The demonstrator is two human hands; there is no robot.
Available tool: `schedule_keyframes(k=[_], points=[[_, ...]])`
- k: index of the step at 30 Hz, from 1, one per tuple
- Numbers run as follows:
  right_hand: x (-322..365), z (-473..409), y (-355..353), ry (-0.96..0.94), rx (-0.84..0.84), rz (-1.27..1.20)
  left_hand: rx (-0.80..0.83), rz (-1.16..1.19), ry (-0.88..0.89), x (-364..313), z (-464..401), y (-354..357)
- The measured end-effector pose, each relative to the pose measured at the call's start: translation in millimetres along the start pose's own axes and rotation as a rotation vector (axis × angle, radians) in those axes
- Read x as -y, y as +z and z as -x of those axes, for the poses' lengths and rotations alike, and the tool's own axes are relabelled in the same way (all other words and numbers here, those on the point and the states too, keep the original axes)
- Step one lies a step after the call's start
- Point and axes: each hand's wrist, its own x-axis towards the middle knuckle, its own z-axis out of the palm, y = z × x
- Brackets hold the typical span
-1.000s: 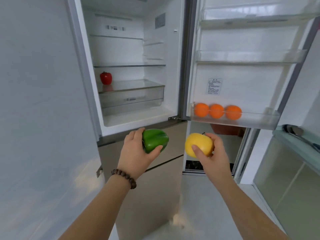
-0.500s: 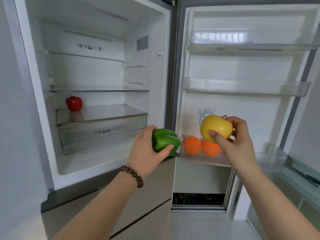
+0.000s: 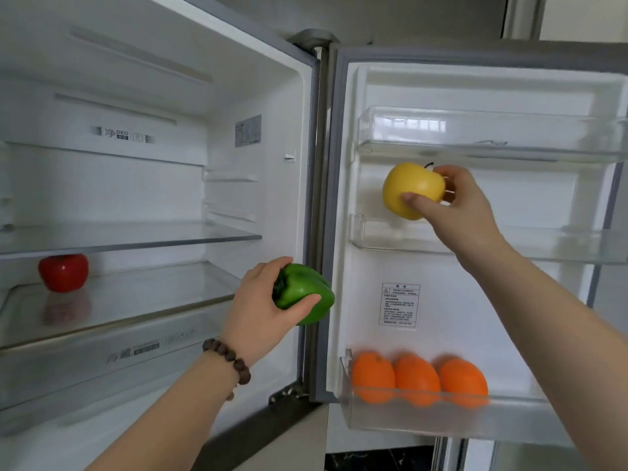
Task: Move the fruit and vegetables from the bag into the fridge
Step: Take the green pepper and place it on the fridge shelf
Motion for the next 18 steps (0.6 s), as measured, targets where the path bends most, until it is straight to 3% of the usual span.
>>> schedule_keyframes(k=[6,12,18], points=[[-3,-50,17,0.170,0.229,0.308,0.008,0.038,0.018,24,-22,-5],[-8,-75,23,0.314,0.560,0.411,0.026,0.056,0.038,44,-31,-8],[-12,-79,17,0.331,0.607,0.402,0.071,0.053,0.032,60,-36,-5]])
